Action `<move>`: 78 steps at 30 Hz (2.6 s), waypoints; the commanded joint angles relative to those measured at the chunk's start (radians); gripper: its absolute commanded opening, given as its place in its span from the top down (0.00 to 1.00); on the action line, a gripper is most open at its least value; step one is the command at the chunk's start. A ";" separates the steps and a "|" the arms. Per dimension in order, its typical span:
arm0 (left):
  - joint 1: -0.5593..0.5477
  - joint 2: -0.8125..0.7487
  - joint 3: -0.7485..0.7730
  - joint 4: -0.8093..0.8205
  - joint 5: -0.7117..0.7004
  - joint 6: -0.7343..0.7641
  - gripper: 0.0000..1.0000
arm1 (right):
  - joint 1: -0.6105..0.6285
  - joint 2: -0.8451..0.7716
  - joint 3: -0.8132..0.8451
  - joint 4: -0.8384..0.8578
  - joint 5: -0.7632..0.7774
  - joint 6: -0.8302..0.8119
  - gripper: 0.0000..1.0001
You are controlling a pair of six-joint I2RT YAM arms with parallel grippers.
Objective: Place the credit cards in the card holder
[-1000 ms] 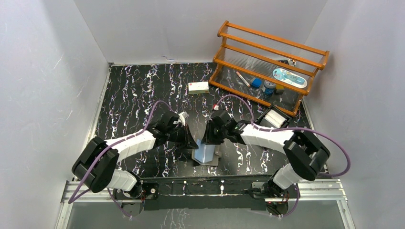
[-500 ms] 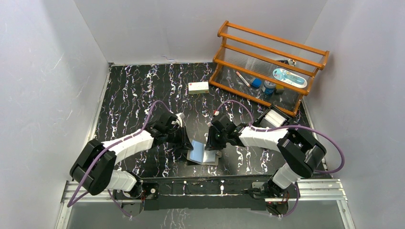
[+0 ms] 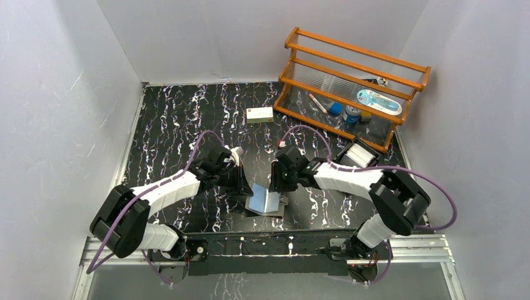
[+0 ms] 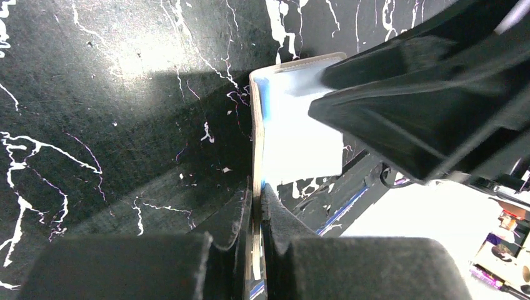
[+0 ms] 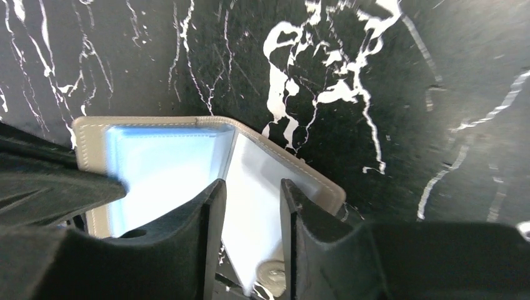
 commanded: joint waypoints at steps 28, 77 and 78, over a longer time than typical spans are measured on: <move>0.006 -0.086 0.022 -0.058 0.096 0.029 1.00 | -0.615 -0.309 0.142 -0.319 0.434 -1.172 0.41; 0.006 -0.078 0.002 -0.036 0.086 0.040 1.00 | -0.642 -0.162 0.048 -0.150 0.521 -1.215 0.64; 0.006 -0.075 0.001 -0.034 0.086 0.040 1.00 | -0.641 -0.164 0.050 -0.155 0.515 -1.214 0.64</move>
